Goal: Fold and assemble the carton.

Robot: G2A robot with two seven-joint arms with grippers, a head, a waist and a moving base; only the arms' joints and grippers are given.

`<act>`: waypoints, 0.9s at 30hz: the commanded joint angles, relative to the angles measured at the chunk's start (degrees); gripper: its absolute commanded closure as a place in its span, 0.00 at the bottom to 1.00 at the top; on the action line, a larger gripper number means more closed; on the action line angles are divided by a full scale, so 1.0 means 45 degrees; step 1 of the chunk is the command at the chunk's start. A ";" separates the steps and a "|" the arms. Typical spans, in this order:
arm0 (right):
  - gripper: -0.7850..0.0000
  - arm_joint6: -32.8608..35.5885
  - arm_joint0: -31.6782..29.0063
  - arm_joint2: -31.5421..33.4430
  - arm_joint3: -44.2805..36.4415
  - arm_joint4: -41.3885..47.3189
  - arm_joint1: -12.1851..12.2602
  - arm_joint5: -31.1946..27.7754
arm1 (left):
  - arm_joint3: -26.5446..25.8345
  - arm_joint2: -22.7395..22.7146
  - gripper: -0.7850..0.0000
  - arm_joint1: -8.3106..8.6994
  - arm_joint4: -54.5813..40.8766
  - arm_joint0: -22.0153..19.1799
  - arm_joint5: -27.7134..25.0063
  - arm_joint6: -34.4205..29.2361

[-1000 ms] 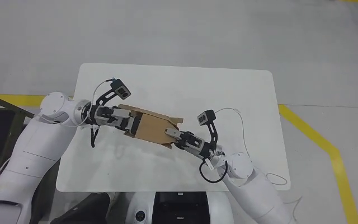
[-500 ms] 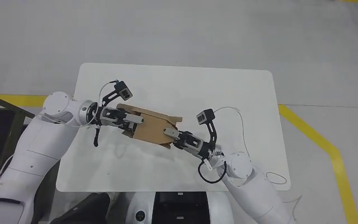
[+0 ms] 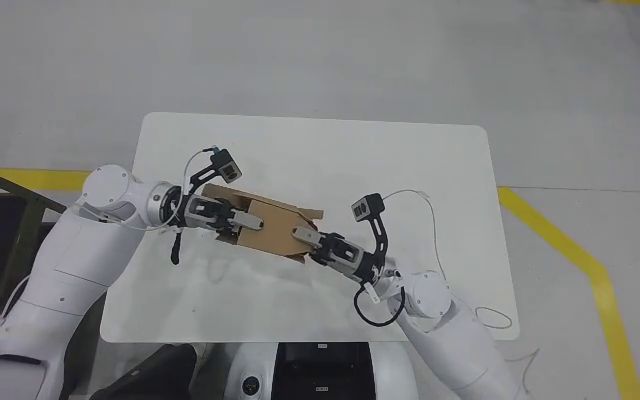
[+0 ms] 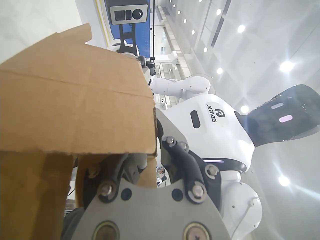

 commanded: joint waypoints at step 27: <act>0.00 -0.0115 -0.0267 0.0456 -0.0283 0.1157 -0.0033 0.0043 | 0.0023 -0.0350 1.00 -0.0176 0.1888 0.0378 -0.0759 0.0880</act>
